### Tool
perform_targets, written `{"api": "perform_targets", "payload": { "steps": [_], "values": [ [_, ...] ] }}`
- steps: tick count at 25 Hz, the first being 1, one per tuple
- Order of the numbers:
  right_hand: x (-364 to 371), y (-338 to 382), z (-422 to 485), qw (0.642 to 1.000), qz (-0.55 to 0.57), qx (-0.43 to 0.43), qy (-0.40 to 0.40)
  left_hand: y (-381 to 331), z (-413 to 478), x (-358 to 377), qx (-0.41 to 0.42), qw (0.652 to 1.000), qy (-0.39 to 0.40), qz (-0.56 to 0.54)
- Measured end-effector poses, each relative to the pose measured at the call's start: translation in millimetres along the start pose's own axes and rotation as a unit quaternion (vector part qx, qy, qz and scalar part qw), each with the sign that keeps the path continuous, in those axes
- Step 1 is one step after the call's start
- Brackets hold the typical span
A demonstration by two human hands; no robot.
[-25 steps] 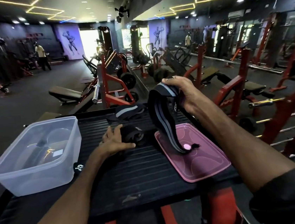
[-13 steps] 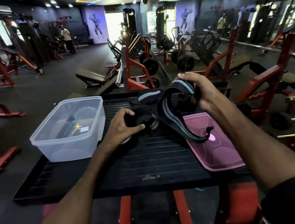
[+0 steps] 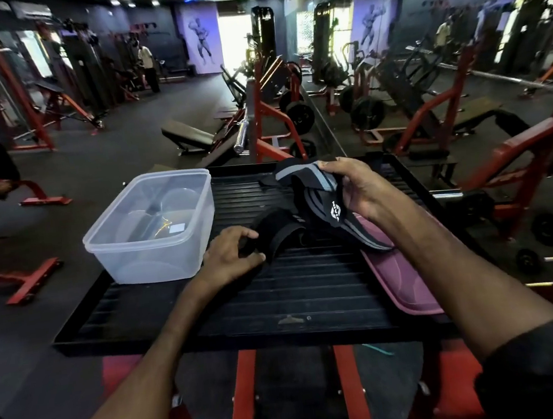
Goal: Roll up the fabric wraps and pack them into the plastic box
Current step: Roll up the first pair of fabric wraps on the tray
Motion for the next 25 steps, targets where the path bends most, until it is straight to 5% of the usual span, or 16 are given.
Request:
{"api": "perform_targets", "payload": {
  "steps": [4, 7, 13, 16, 20, 21, 25],
  "values": [
    [-9.2, 12.3, -3.2, 0.999, 0.007, -0.031, 0.000, -41.1, 5.0, 4.7, 0.053, 0.986, -0.133, -0.081],
    [-16.1, 26.2, -5.3, 0.999, 0.029, -0.040, -0.016, -82.2, 9.1, 14.5, 0.108, 0.978, -0.123, -0.129],
    [-26.1, 42.4, -34.2, 0.989, -0.131, 0.043, 0.059, -142.5, 45.8, 27.7, 0.195, 0.973, -0.098, -0.081],
    [-36.1, 46.6, -55.0, 0.986, -0.056, 0.070, 0.140, -149.6, 71.3, 39.9, 0.155, 0.973, -0.065, -0.155],
    [-50.9, 40.8, -57.1, 0.994, 0.008, 0.050, 0.098, -144.8, 65.5, 77.6, 0.061, 0.963, -0.209, -0.157],
    [-51.5, 37.3, -55.2, 0.996, -0.007, 0.058, 0.070, -141.4, 57.0, 92.2, 0.092, 0.967, -0.204, -0.120],
    [-66.2, 22.0, -45.0, 0.994, -0.035, 0.093, -0.038, -135.1, 42.2, 140.5, 0.141, 0.986, 0.009, 0.090]
  ]
}}
Point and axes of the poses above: each hand's wrist, its own z-axis towards the middle knuckle, its own x-axis out of the palm, y = z × x, the point moved 1 cm from there along z, towards the middle knuckle, and after that the axes turned 7 degrees about y, right-handed, at the moved point
